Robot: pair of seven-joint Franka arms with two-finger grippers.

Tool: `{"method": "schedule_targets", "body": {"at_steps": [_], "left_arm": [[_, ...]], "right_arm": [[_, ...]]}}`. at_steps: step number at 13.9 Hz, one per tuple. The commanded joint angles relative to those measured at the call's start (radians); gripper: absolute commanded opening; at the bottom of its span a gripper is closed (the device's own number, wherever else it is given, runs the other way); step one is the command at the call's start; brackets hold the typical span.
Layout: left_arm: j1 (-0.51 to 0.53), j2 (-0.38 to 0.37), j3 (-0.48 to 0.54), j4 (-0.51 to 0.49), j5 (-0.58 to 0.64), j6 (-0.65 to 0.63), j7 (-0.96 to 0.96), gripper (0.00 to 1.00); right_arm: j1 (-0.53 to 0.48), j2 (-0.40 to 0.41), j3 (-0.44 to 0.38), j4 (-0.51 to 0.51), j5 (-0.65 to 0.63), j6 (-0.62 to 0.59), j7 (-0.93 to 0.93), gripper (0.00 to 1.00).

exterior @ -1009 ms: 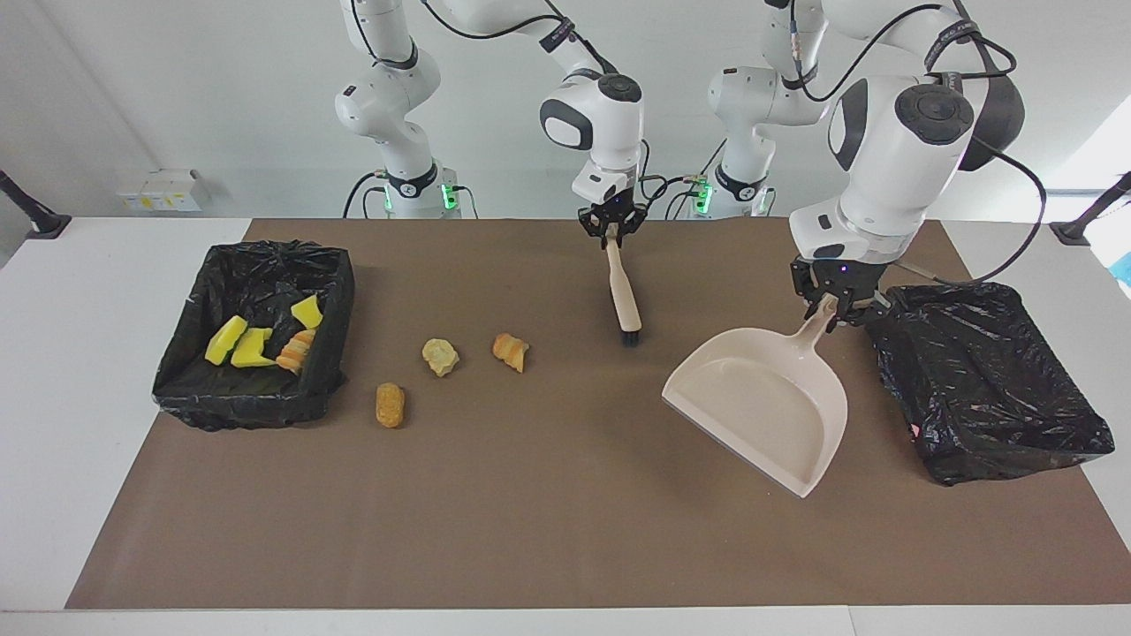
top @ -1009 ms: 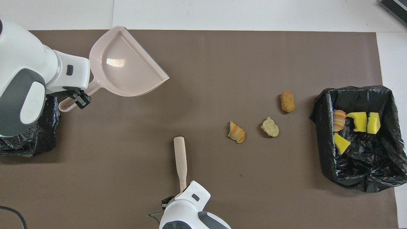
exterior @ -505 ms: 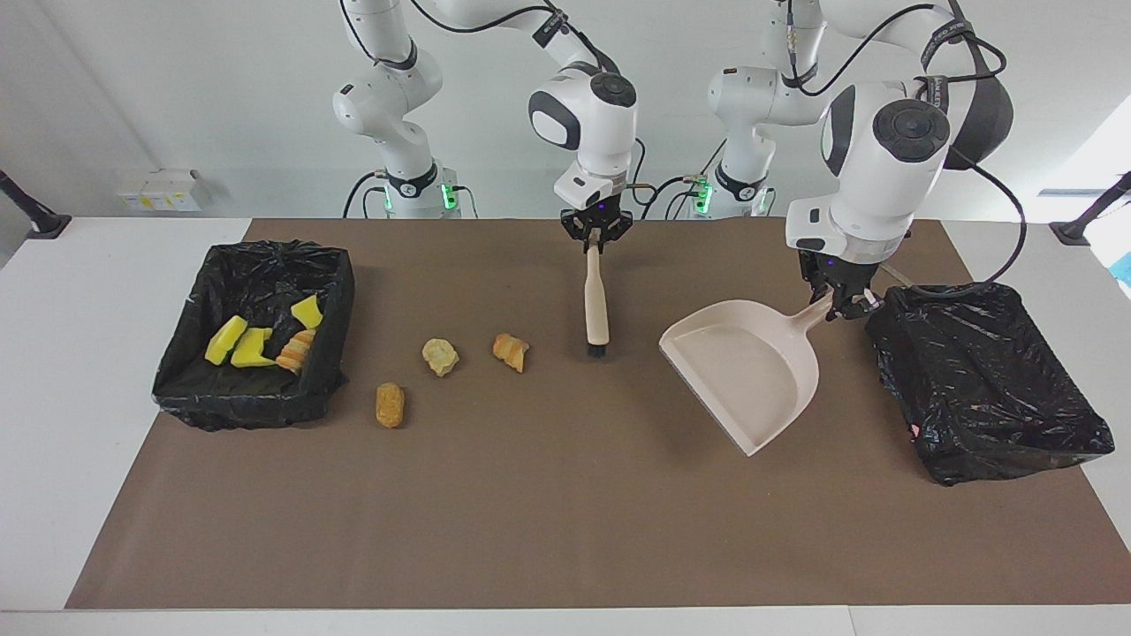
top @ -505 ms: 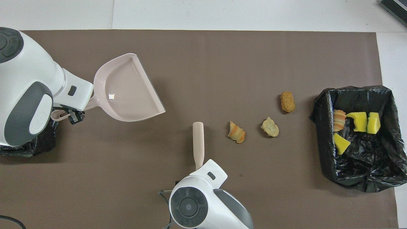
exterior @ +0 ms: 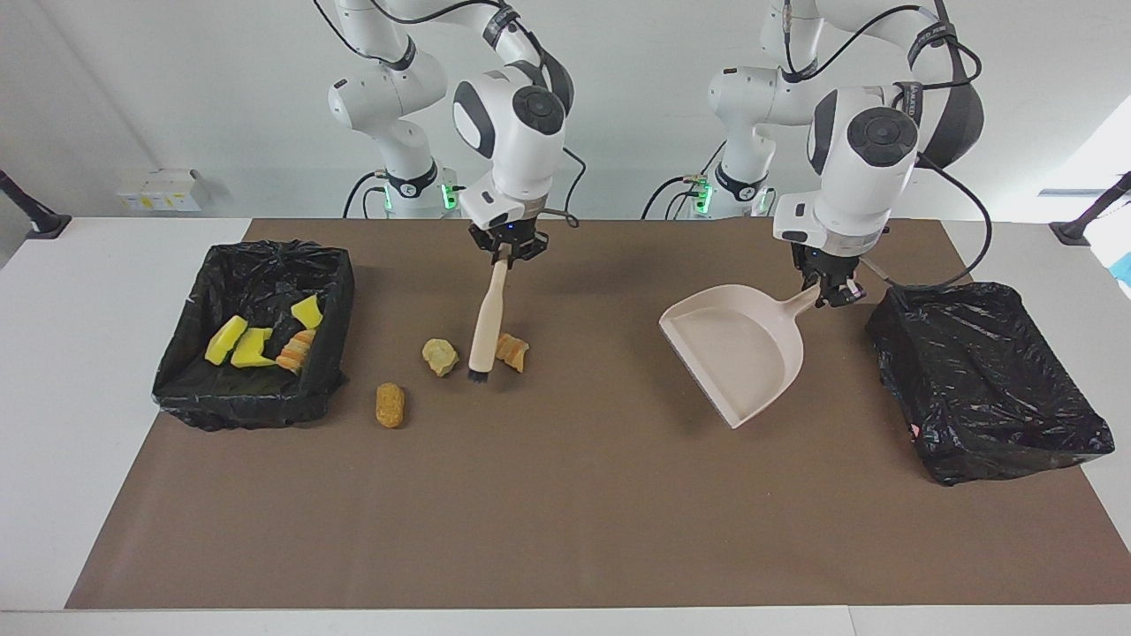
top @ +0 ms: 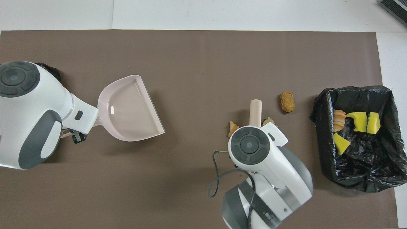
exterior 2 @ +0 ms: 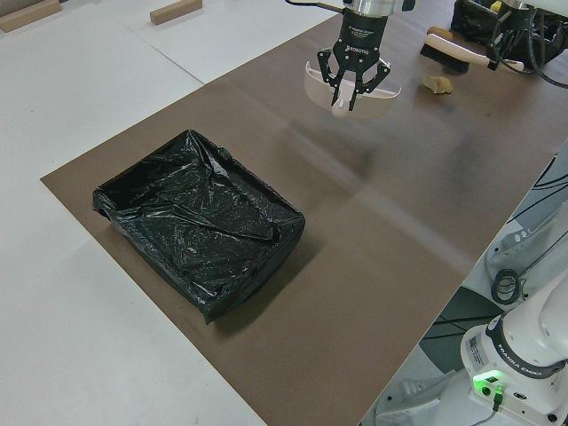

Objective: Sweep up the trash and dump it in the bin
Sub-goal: 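Move the brush with the right gripper behind the bread chunks, then sweep the bread toward the center while the left gripper lowers the dustpan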

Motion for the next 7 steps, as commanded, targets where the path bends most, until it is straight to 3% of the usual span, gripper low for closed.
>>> {"method": "schedule_targets", "body": {"at_steps": [1, 4, 7], "left_arm": [[-0.033, -0.050, 0.004, -0.100, 0.015, 0.071, -0.021, 0.00], [-0.086, -0.038, 0.004, -0.150, 0.015, 0.127, -0.108, 0.00], [-0.102, -0.039, 0.003, -0.167, 0.015, 0.140, -0.145, 0.00]], "right_arm": [[-0.107, 0.008, 0.014, -0.012, -0.100, 0.005, -0.115, 0.00], [-0.218, 0.014, 0.014, -0.052, -0.201, 0.099, -0.251, 0.00], [-0.336, 0.008, 0.014, -0.122, -0.224, 0.239, -0.380, 0.00]]}}
